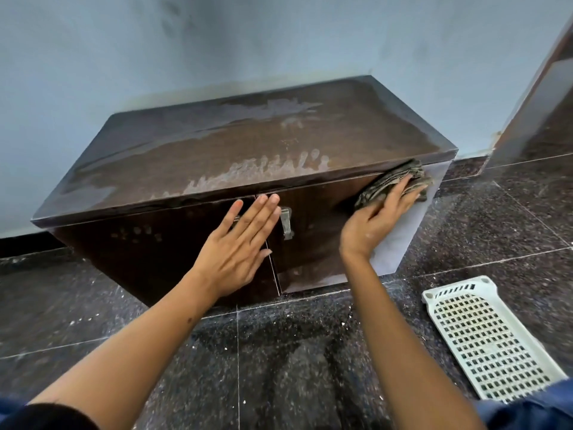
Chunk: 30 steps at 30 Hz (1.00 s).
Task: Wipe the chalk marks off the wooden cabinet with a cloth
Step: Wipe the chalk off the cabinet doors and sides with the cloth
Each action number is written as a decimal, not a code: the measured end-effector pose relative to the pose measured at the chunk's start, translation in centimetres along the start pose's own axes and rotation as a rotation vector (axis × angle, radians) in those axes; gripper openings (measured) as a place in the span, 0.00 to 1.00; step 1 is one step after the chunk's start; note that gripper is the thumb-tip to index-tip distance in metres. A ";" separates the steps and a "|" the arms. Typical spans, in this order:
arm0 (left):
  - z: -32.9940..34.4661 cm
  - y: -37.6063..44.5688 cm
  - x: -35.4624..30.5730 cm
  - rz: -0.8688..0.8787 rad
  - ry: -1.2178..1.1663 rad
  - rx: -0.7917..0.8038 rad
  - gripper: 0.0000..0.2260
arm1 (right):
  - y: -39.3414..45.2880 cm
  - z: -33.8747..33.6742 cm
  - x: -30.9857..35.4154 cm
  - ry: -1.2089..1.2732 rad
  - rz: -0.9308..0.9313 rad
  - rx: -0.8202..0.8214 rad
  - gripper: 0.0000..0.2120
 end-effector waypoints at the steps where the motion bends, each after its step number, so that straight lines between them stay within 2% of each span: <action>1: -0.1 0.3 0.0 0.002 -0.006 0.004 0.29 | -0.1 0.3 0.3 0.008 0.051 -0.019 0.24; 3: 0.1 0.9 -0.3 0.002 -0.018 0.015 0.29 | -1.9 1.2 1.0 -0.027 0.101 -0.015 0.25; 8: 0.9 1.1 -0.8 -0.005 -0.034 0.012 0.29 | -10.0 3.5 1.6 -0.057 -0.056 0.293 0.28; 10: 1.3 1.1 -0.5 0.001 -0.026 0.015 0.29 | -9.4 3.3 1.6 -0.055 -0.048 0.316 0.29; 15: 2.2 1.2 -0.7 -0.032 0.016 0.010 0.31 | 0.3 0.8 0.7 -0.105 0.006 0.068 0.28; 18: 2.5 1.4 -0.8 -0.031 0.022 0.001 0.31 | 4.8 -1.2 -1.8 -0.085 0.094 -0.012 0.28; 21: 2.5 1.4 -0.8 -0.040 0.048 0.013 0.32 | 6.0 -1.9 -2.9 -0.035 0.195 -0.075 0.26; 24: 2.6 1.4 -0.9 -0.043 0.058 0.016 0.32 | 3.3 -0.5 -2.0 -0.059 0.228 -0.116 0.26; 30: 2.6 1.6 -1.1 -0.038 -0.002 -0.030 0.32 | -8.1 2.9 1.0 -0.067 0.017 0.244 0.27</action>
Point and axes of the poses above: each hand's wrist, its own y-axis towards the middle knuckle, its own z-axis out of the palm, x = y × z, the point moved 3 cm from there along y, towards the middle knuckle, and after that the axes turned 1 degree about x, right-handed, at the moved point
